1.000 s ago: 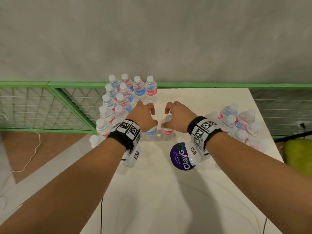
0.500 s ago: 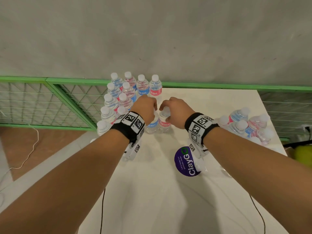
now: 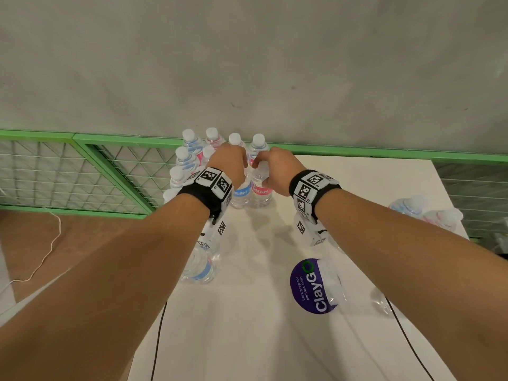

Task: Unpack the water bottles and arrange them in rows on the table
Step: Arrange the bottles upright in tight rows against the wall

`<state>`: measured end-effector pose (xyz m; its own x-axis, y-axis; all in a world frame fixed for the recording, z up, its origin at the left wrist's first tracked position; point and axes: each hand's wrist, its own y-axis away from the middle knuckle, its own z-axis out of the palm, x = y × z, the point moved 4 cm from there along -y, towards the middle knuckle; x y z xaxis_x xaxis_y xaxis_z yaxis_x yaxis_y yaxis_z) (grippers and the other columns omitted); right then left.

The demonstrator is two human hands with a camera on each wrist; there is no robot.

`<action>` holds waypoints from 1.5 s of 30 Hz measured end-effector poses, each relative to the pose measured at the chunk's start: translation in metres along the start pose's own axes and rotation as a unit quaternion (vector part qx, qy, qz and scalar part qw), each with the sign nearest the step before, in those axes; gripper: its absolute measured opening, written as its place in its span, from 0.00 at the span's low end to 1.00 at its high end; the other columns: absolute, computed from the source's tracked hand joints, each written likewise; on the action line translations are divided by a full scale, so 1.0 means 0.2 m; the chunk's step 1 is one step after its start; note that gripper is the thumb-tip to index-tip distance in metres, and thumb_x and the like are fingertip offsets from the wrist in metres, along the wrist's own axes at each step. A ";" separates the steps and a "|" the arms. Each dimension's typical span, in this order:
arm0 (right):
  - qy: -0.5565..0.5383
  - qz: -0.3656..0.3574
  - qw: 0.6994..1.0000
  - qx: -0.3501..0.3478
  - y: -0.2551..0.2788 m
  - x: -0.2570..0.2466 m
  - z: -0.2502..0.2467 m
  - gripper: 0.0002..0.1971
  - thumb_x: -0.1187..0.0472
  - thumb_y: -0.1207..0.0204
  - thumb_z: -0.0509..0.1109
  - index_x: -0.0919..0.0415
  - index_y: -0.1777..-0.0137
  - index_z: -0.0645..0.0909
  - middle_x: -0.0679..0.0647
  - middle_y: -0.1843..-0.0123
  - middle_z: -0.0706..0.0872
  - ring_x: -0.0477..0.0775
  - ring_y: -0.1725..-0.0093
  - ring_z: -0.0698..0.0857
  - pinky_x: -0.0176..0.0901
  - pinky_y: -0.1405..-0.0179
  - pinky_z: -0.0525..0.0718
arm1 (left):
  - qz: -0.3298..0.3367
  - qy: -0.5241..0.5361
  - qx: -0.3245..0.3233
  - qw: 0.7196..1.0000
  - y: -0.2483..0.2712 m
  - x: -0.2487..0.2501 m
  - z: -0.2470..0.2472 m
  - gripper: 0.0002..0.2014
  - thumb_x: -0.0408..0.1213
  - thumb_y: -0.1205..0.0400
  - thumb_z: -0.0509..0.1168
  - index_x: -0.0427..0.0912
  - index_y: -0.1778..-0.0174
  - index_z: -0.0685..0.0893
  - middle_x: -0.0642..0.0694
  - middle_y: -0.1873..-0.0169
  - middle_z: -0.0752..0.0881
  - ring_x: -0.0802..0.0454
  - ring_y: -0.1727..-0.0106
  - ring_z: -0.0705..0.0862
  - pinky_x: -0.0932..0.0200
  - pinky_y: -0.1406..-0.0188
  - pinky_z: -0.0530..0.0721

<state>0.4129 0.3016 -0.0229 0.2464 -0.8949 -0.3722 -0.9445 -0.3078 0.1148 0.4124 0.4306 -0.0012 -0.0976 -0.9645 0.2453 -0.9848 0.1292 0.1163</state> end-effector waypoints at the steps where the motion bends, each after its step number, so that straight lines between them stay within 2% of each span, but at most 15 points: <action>1: -0.002 -0.002 1.000 0.001 -0.02 0.00 0.01 0.23 0.65 0.32 0.77 0.53 0.37 0.83 0.58 0.39 0.82 0.61 0.41 0.82 0.41 0.46 0.75 | -0.004 0.003 0.001 1.000 -0.01 -0.01 0.00 0.13 0.29 0.22 0.69 0.43 0.43 0.86 0.38 0.42 0.83 0.42 0.42 0.83 0.52 0.44 0.82; 3: 0.002 -0.008 1.000 0.000 -0.06 -0.01 0.01 0.22 0.64 0.33 0.77 0.53 0.38 0.83 0.58 0.39 0.83 0.61 0.41 0.82 0.38 0.49 0.71 | -0.009 0.007 0.001 1.000 -0.04 -0.03 0.00 0.13 0.30 0.22 0.69 0.44 0.43 0.85 0.38 0.42 0.81 0.41 0.43 0.84 0.54 0.49 0.80; 6: 0.003 -0.004 1.000 -0.002 -0.10 0.00 0.02 0.23 0.63 0.33 0.78 0.52 0.37 0.82 0.59 0.38 0.80 0.61 0.41 0.81 0.38 0.48 0.71 | -0.014 0.008 -0.003 1.000 -0.07 -0.05 0.00 0.13 0.30 0.22 0.68 0.45 0.42 0.84 0.38 0.41 0.79 0.41 0.44 0.83 0.57 0.53 0.76; 10: -0.003 0.012 1.000 -0.003 -0.13 0.01 0.03 0.26 0.64 0.33 0.79 0.49 0.35 0.81 0.59 0.38 0.73 0.60 0.47 0.81 0.38 0.47 0.74 | -0.015 -0.005 -0.006 1.000 -0.10 -0.07 0.01 0.15 0.31 0.21 0.68 0.44 0.39 0.83 0.37 0.39 0.77 0.41 0.43 0.83 0.56 0.48 0.77; 16: 0.006 0.013 1.000 -0.011 -0.15 0.00 0.03 0.27 0.63 0.33 0.80 0.50 0.33 0.80 0.60 0.37 0.74 0.62 0.44 0.82 0.41 0.43 0.77 | -0.029 -0.009 -0.010 0.999 -0.13 -0.08 0.01 0.17 0.29 0.22 0.68 0.44 0.37 0.81 0.38 0.38 0.75 0.40 0.44 0.83 0.53 0.46 0.81; 23: 0.005 0.019 1.000 -0.013 -0.14 -0.01 0.02 0.29 0.63 0.33 0.81 0.51 0.31 0.79 0.60 0.34 0.73 0.62 0.43 0.82 0.43 0.41 0.78 | -0.040 -0.010 -0.019 0.999 -0.11 -0.08 0.01 0.19 0.28 0.21 0.67 0.45 0.34 0.79 0.38 0.37 0.74 0.40 0.45 0.83 0.54 0.50 0.78; 26: -0.007 0.016 1.000 -0.015 -0.09 -0.01 0.00 0.34 0.61 0.33 0.82 0.51 0.26 0.75 0.60 0.33 0.74 0.62 0.39 0.81 0.44 0.39 0.77 | -0.043 0.000 -0.036 0.998 -0.06 -0.07 0.01 0.26 0.29 0.23 0.67 0.46 0.28 0.73 0.38 0.34 0.71 0.41 0.51 0.81 0.54 0.53 0.78; 28: -0.049 0.030 0.998 -0.008 -0.02 0.01 -0.04 0.40 0.59 0.34 0.82 0.52 0.22 0.69 0.61 0.32 0.75 0.61 0.37 0.81 0.44 0.39 0.77 | -0.039 0.017 -0.034 0.999 -0.02 -0.07 0.00 0.29 0.33 0.24 0.69 0.49 0.26 0.70 0.39 0.34 0.69 0.40 0.48 0.81 0.49 0.46 0.83; 30: -0.091 0.053 0.994 0.013 0.06 0.04 -0.11 0.38 0.57 0.33 0.82 0.52 0.23 0.70 0.59 0.33 0.77 0.60 0.37 0.81 0.41 0.42 0.76 | -0.039 0.042 -0.021 0.998 0.02 -0.05 -0.04 0.30 0.38 0.25 0.71 0.49 0.27 0.71 0.40 0.34 0.68 0.39 0.44 0.82 0.44 0.39 0.83; 33: -0.125 0.088 0.988 0.014 0.27 0.12 -0.24 0.28 0.50 0.31 0.79 0.52 0.31 0.79 0.53 0.38 0.82 0.54 0.42 0.83 0.38 0.48 0.74 | -0.017 0.091 0.004 0.996 0.09 0.05 -0.10 0.24 0.44 0.25 0.72 0.48 0.33 0.77 0.41 0.38 0.74 0.40 0.45 0.83 0.46 0.39 0.82; 37: -0.164 0.116 0.980 -0.010 0.70 0.24 -0.43 0.20 0.43 0.28 0.76 0.47 0.38 0.81 0.45 0.47 0.85 0.46 0.51 0.84 0.36 0.61 0.76 | 0.069 0.146 -0.020 0.987 0.27 0.33 -0.13 0.16 0.46 0.23 0.73 0.48 0.41 0.82 0.50 0.47 0.84 0.52 0.49 0.83 0.58 0.50 0.79; 39: -0.169 0.124 0.978 0.001 0.93 0.30 -0.53 0.17 0.42 0.27 0.75 0.45 0.41 0.82 0.43 0.51 0.87 0.45 0.57 0.86 0.37 0.62 0.78 | 0.115 0.164 -0.041 0.979 0.38 0.50 -0.11 0.14 0.47 0.22 0.72 0.51 0.42 0.83 0.56 0.49 0.85 0.60 0.56 0.82 0.65 0.58 0.77; 40: -0.176 0.132 0.976 0.006 1.05 0.33 -0.57 0.15 0.42 0.27 0.75 0.44 0.42 0.82 0.42 0.53 0.87 0.48 0.61 0.87 0.40 0.63 0.81 | 0.136 0.180 -0.043 0.973 0.45 0.58 -0.09 0.12 0.47 0.22 0.72 0.52 0.44 0.84 0.57 0.50 0.86 0.63 0.60 0.82 0.67 0.60 0.76; 42: -0.192 0.150 0.970 0.014 1.27 0.40 -0.64 0.12 0.43 0.27 0.75 0.41 0.46 0.82 0.42 0.56 0.87 0.50 0.66 0.88 0.40 0.66 0.83 | 0.176 0.229 -0.029 0.957 0.58 0.75 -0.05 0.09 0.43 0.21 0.72 0.52 0.46 0.84 0.57 0.52 0.85 0.60 0.63 0.83 0.66 0.60 0.78; 45: -0.165 0.186 0.968 0.029 1.56 0.53 -0.67 0.12 0.43 0.28 0.74 0.41 0.46 0.81 0.42 0.57 0.87 0.42 0.64 0.85 0.35 0.66 0.78 | 0.236 0.301 -0.001 0.924 0.78 0.97 0.08 0.08 0.35 0.21 0.72 0.52 0.49 0.84 0.56 0.51 0.83 0.58 0.61 0.84 0.70 0.58 0.80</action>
<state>0.1729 0.0665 0.0964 -0.1868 -0.7848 -0.5909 -0.9675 0.0426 0.2492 0.2376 0.2594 0.0489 -0.4180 -0.4977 0.7600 -0.8528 0.5032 -0.1394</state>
